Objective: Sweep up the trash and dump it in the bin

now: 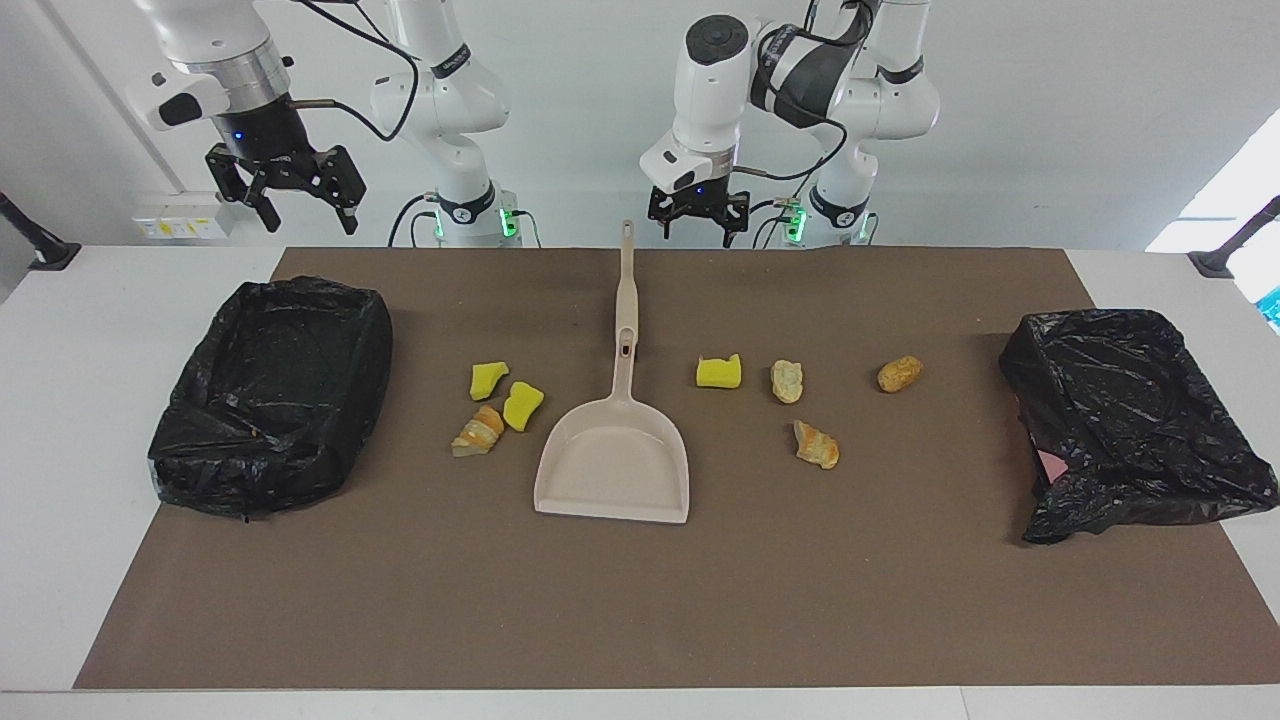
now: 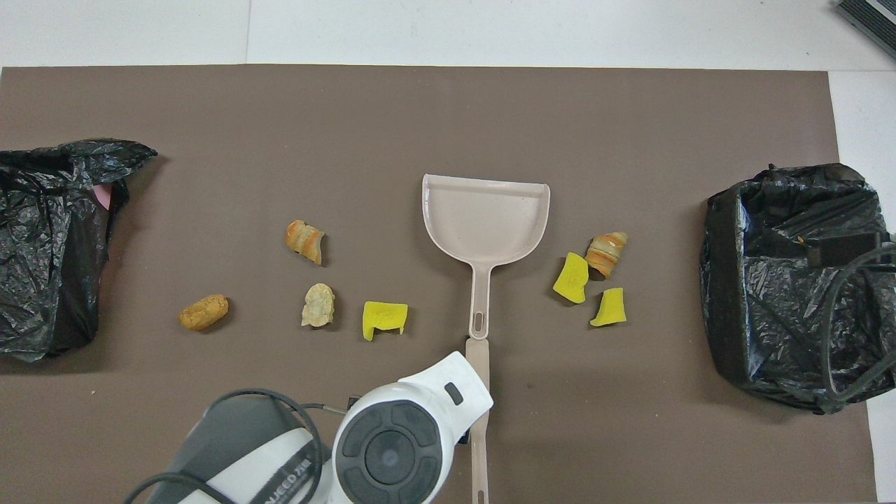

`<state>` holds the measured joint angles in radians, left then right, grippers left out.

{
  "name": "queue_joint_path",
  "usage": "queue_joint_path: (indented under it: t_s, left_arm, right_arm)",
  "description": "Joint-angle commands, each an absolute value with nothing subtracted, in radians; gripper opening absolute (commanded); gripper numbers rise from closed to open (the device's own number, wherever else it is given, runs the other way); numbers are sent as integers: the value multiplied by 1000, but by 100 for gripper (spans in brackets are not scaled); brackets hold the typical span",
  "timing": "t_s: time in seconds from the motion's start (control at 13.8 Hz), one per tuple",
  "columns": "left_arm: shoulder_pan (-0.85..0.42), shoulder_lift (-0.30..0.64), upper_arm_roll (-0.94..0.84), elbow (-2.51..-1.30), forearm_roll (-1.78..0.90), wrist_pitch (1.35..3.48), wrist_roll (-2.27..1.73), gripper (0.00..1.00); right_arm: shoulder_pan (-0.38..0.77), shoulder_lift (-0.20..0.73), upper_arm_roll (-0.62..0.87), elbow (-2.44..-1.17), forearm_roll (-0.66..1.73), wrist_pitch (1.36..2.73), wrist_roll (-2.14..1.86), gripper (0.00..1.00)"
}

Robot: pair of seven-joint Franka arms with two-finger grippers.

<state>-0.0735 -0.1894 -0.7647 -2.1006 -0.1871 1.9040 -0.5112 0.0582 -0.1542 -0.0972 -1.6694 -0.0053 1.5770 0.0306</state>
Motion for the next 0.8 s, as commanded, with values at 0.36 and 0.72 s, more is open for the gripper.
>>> queue_joint_path:
  t_s: [0.36,0.72]
  left_arm:
    - [-126,-66,-847,-2226,-201,2195,-632,100]
    - [-144,0,-865,-2230,-201,2220,-635,100]
  right_arm:
    - [40,-161,-92,-1681,-2,1574,-11,100]
    - [40,-161,-92,-1681,-2,1578,-12,100]
